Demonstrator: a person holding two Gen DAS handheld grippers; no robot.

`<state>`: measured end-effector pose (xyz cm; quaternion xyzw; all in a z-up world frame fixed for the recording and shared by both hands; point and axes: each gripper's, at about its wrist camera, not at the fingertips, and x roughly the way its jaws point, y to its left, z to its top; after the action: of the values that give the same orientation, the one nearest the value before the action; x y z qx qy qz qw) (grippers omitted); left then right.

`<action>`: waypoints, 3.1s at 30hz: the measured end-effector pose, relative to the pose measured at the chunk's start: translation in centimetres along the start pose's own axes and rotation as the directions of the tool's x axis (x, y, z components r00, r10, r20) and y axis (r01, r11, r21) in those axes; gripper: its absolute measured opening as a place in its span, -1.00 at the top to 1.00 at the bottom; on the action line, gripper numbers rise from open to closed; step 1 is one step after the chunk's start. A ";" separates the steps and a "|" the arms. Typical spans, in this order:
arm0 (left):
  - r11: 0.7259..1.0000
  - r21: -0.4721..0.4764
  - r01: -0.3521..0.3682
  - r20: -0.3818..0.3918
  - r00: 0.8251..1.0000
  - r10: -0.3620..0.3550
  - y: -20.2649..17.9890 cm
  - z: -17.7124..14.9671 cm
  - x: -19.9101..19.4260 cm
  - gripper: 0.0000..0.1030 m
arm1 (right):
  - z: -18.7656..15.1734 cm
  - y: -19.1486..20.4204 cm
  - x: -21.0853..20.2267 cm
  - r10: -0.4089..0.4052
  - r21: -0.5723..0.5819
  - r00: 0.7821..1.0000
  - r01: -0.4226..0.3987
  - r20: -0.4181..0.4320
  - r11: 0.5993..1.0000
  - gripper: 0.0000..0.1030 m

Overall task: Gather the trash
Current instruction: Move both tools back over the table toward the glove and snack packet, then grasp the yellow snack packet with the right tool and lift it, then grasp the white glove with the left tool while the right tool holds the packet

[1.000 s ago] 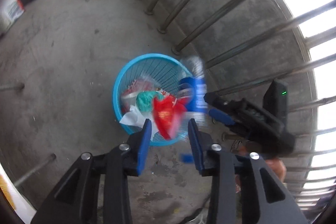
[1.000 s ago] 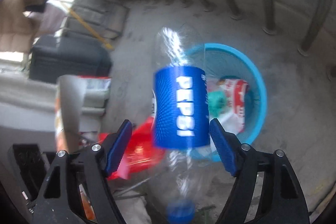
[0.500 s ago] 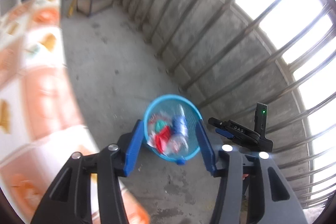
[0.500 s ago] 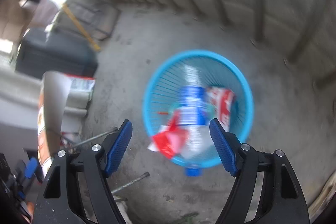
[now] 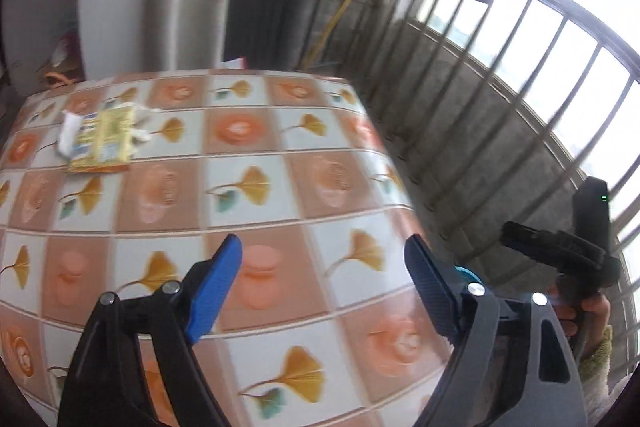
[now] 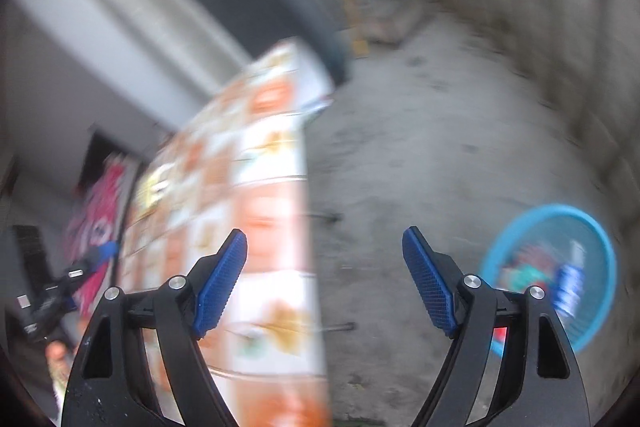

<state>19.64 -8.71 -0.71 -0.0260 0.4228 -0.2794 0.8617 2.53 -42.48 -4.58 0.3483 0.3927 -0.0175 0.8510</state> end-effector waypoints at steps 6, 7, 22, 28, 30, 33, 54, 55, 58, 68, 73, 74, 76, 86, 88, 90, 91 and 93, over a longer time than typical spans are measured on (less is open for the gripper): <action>0.972 -0.190 -0.138 0.038 0.988 0.148 12.3 0.5 -2.9 -0.57 | 2.2 9.5 5.8 0.206 -0.077 0.965 -0.220 -0.161 0.972 -0.49; 0.966 -0.215 -0.146 0.049 0.986 0.160 13.9 0.8 -3.3 -0.57 | 2.4 11.2 6.8 0.232 -0.084 0.954 -0.251 -0.190 0.964 -0.49; 0.885 -0.435 -0.165 0.031 0.980 0.197 27.8 7.9 3.2 -0.18 | 3.8 27.8 23.5 0.260 -0.137 0.874 -0.341 -0.411 0.930 -0.16; 0.891 -0.382 -0.247 -0.015 0.965 0.261 29.1 9.6 7.2 0.22 | 4.0 29.9 27.9 0.191 -0.167 0.881 -0.286 -0.433 0.944 0.01; 0.897 -0.344 -0.278 -0.030 0.958 0.285 28.8 9.8 7.9 0.46 | 3.9 30.4 29.1 0.165 -0.180 0.880 -0.269 -0.446 0.946 0.15; 0.900 -0.313 -0.304 -0.039 0.951 0.307 28.0 9.5 8.1 0.95 | 3.3 30.4 30.4 0.141 -0.180 0.866 -0.255 -0.480 0.950 0.72; 0.911 -0.405 -0.072 -0.020 0.997 0.070 7.8 -11.4 -6.9 0.67 | -4.4 16.3 10.1 0.151 -0.138 0.885 -0.233 -0.441 0.963 0.94; 0.909 -0.409 -0.076 -0.036 0.997 0.067 7.2 -12.4 -7.1 0.34 | -4.8 15.3 9.3 0.140 -0.134 0.892 -0.216 -0.429 0.967 0.94; 0.921 -0.385 -0.056 -0.017 0.998 0.053 5.7 -14.2 -8.5 -0.22 | -5.6 13.5 7.4 0.124 -0.121 0.906 -0.187 -0.404 0.975 0.85; 0.886 -0.404 -0.227 0.050 0.962 0.269 9.6 -13.2 -10.3 -0.90 | -6.3 13.7 6.1 0.012 -0.216 0.956 -0.079 -0.293 0.973 0.01; 0.843 -0.480 -0.242 -0.086 0.970 0.230 13.6 -13.5 -6.7 -0.90 | -6.6 15.0 6.3 -0.006 -0.260 0.964 -0.066 -0.267 0.963 -0.06; 0.850 -0.469 -0.240 -0.063 0.969 0.239 13.7 -13.6 -6.8 -0.90 | -6.7 15.2 6.5 -0.010 -0.265 0.964 -0.064 -0.267 0.962 -0.07; 0.852 -0.458 -0.254 -0.076 0.966 0.247 13.8 -13.5 -6.6 -0.90 | -7.1 15.3 6.8 -0.017 -0.271 0.963 -0.059 -0.269 0.961 -0.09; 0.838 -0.519 -0.168 -0.035 0.984 0.176 15.2 -13.5 -7.2 -0.90 | -7.2 13.8 7.2 -0.065 -0.247 0.964 -0.001 -0.259 0.969 -0.15; 0.840 -0.523 -0.146 -0.001 0.985 0.171 14.9 -13.2 -7.6 -0.90 | -7.2 13.4 7.2 -0.068 -0.236 0.965 0.006 -0.255 0.972 -0.17; 0.839 -0.526 -0.138 0.002 0.987 0.163 14.9 -13.3 -7.9 -0.90 | -7.4 13.2 7.4 -0.061 -0.224 0.963 0.001 -0.262 0.975 -0.17; 0.839 -0.527 -0.138 -0.001 0.987 0.162 15.0 -13.3 -7.8 -0.90 | -7.6 13.2 7.5 -0.057 -0.227 0.962 -0.006 -0.269 0.974 -0.18; 0.841 -0.522 -0.141 -0.002 0.986 0.164 14.9 -13.3 -7.7 -0.90 | -8.1 13.3 7.9 -0.064 -0.243 0.959 -0.005 -0.277 0.970 -0.19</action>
<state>12.88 10.27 -7.91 -0.2304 0.4647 -0.0844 0.8508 6.64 -25.58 -5.91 0.2354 0.5147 0.0675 0.8217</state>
